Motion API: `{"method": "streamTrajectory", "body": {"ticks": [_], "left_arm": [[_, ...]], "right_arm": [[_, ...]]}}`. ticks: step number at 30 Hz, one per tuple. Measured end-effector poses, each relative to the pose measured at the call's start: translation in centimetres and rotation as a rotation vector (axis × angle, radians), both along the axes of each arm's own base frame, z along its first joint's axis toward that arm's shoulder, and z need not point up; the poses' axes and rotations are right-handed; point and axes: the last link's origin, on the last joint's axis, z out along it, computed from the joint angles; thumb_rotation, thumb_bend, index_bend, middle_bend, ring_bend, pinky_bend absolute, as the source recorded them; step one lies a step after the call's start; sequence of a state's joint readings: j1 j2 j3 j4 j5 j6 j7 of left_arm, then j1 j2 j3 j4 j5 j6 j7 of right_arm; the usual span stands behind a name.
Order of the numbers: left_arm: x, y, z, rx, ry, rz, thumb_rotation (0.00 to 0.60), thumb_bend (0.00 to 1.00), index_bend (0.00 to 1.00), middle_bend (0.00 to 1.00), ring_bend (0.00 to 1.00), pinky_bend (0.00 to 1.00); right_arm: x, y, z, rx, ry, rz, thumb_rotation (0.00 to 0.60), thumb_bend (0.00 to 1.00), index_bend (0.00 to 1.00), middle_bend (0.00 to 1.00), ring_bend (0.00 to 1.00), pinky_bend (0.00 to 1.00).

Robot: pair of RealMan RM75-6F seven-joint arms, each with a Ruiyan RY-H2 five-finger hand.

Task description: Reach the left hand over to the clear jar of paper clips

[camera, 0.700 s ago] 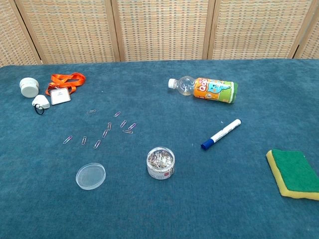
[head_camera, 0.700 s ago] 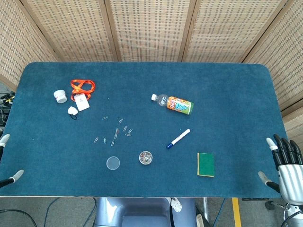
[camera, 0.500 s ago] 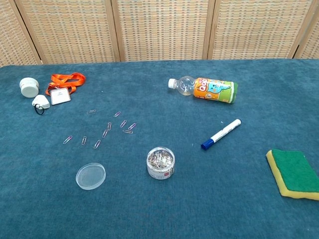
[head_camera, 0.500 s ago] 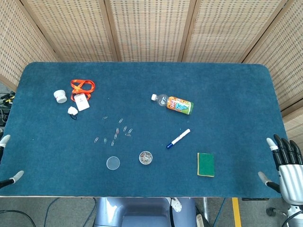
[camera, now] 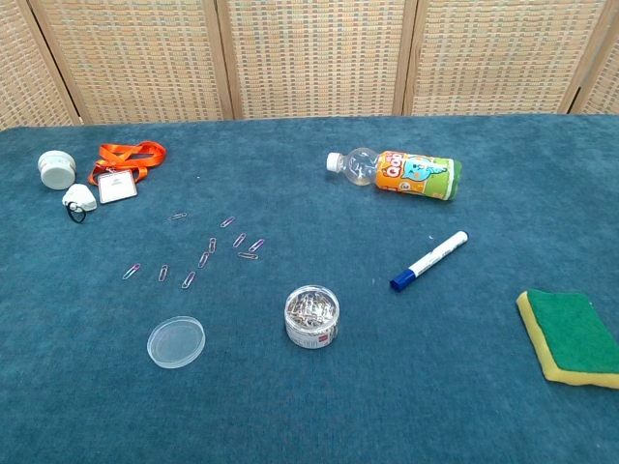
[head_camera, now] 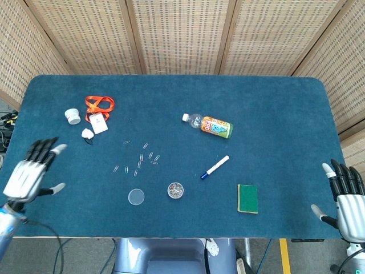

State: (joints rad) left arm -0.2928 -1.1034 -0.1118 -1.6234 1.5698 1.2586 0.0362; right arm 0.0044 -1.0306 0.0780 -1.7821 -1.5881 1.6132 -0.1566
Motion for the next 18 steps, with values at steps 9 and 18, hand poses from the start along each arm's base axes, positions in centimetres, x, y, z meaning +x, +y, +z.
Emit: {"method": "streamTrajectory", "body": {"ticks": [9,18], "left_arm": [[3.2,7.2,-6.9,-0.156,0.184,-0.157,0.6,0.32,0.39,0.0,0.0,0.0],[3.7,9.0,-11.3,-0.199,0.359,-0.327,0.6,0.37,0.43,0.0,0.0,0.0]], "right_arm": [[-0.5,-0.7,0.0,-0.007,0.003,-0.033,0.6,0.0,0.0,0.0,0.0,0.0],[-0.9,-1.0,0.1,-0.005,-0.001,-0.045,0.6,0.0,0.0,0.0,0.0,0.0]]}}
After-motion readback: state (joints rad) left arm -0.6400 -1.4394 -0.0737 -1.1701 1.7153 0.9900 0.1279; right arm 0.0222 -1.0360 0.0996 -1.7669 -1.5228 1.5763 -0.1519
